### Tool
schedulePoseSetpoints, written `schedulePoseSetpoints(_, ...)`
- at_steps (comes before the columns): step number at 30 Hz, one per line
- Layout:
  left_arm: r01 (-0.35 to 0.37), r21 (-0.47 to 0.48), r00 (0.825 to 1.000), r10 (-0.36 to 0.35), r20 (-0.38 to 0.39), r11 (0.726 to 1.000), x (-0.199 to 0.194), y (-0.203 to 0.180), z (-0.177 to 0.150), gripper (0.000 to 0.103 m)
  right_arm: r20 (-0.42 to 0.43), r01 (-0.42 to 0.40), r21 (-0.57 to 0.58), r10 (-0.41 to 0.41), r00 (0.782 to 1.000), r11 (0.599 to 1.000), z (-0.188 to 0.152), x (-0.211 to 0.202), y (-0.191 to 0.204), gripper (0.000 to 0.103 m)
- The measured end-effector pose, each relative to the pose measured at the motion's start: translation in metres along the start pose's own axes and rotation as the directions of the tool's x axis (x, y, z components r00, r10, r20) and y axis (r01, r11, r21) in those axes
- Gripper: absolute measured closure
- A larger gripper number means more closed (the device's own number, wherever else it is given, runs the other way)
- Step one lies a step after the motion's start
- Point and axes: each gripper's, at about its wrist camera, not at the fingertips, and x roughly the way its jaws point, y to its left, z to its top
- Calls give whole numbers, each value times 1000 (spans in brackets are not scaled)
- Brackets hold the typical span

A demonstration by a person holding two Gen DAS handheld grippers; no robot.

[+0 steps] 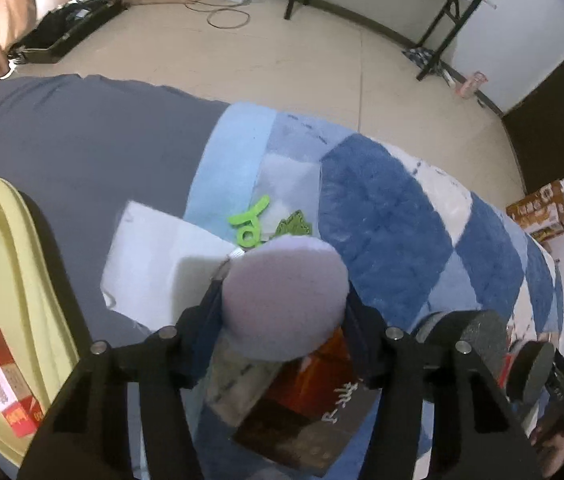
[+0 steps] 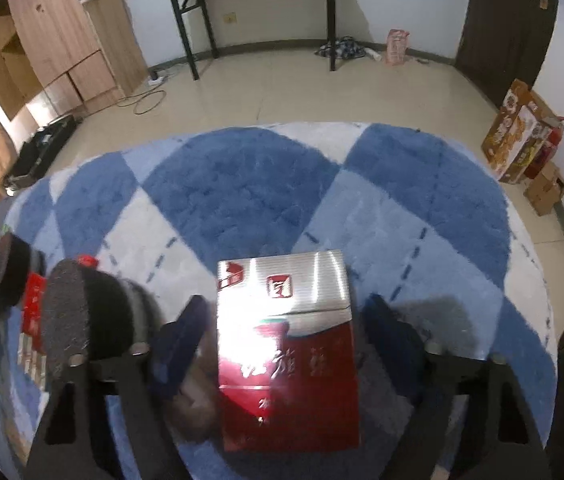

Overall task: Organize rigid objects
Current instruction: 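Grasp the silver-red Hongqiqu pack with the right tool while the left grasps the lavender plush ball, then carry the pack and plush ball into the yellow basin and release both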

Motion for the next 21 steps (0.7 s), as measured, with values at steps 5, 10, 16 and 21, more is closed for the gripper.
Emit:
schedulePoseSetpoints(5,26,-7,1000,-26,1,1000,-1,5,0,48,29,-4,-30,5,1000,1000,-1,2,-3,47)
schedulePoseSetpoints(10,27,22,998,-28,54,999,-22,11,-2,48,91,-29,-7,30,995,1000,-9,-15,-12,48)
schedulePoseSetpoints(16,31,36,990,-36,136,999,-67,22,-3,48,154,-24,-36,30,988,999,-10,-66,-11,48)
schedulePoseSetpoints(21,28,18,985,-31,171,999,-108,42,-13,48,222,-51,-97,72,972,994,-3,-132,18,48)
